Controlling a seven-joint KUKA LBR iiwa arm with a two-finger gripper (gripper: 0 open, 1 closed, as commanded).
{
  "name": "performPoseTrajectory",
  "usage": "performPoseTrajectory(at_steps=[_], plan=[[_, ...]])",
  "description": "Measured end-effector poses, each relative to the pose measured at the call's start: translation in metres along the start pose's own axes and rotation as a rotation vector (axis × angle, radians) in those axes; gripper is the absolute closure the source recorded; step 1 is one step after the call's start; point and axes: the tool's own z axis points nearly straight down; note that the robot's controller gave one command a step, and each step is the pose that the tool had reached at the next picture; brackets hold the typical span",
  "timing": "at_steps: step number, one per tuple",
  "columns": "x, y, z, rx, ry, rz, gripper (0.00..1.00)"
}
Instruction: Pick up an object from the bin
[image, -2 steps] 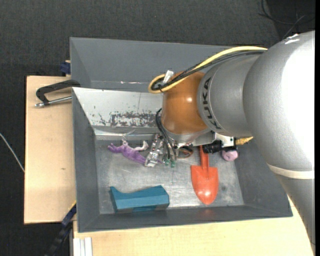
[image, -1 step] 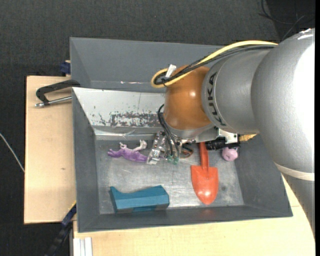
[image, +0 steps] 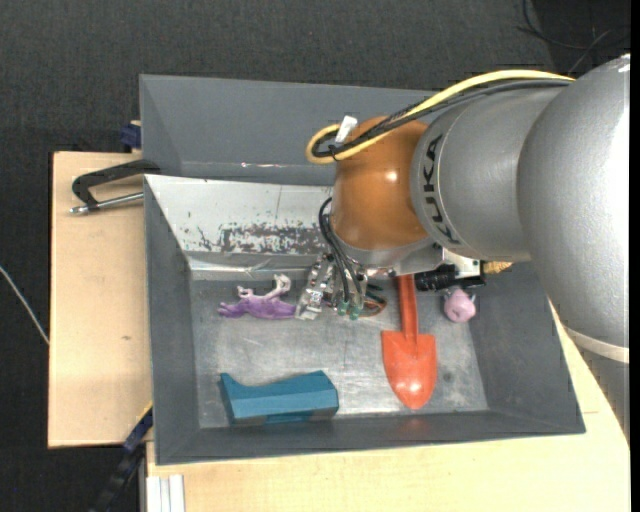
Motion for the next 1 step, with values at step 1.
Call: performPoseTrajectory(at_steps=[1], plan=[[-0.0012, 0.0007, -0.0089, -0.002, -0.005, 0.0, 1.0]])
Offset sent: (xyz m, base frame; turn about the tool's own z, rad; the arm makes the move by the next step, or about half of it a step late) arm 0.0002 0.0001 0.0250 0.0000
